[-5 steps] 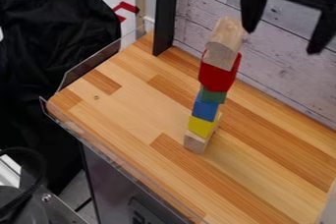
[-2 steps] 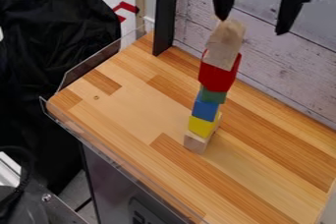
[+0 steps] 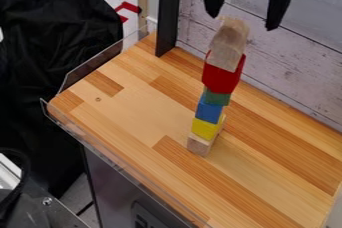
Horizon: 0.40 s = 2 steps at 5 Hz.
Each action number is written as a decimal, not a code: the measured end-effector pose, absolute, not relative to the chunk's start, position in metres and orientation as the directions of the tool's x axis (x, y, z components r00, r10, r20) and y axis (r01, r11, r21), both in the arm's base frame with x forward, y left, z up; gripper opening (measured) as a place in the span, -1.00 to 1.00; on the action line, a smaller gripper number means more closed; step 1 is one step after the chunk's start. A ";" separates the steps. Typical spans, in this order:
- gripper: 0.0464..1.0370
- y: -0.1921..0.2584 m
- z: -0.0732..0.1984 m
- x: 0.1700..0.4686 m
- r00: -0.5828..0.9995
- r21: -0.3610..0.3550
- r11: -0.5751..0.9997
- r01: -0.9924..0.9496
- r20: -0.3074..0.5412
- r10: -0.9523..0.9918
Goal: Pick up the bar from on top of the tower and place it on the right side of the table
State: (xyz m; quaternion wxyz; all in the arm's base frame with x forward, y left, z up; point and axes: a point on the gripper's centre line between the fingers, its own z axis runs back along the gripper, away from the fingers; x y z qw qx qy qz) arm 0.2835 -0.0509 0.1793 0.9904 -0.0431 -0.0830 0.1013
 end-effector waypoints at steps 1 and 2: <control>0.92 -0.049 0.173 0.285 0.969 -0.096 0.976 -0.197 0.131 0.208; 0.92 -0.050 0.164 0.287 0.974 -0.104 0.975 -0.194 0.102 0.204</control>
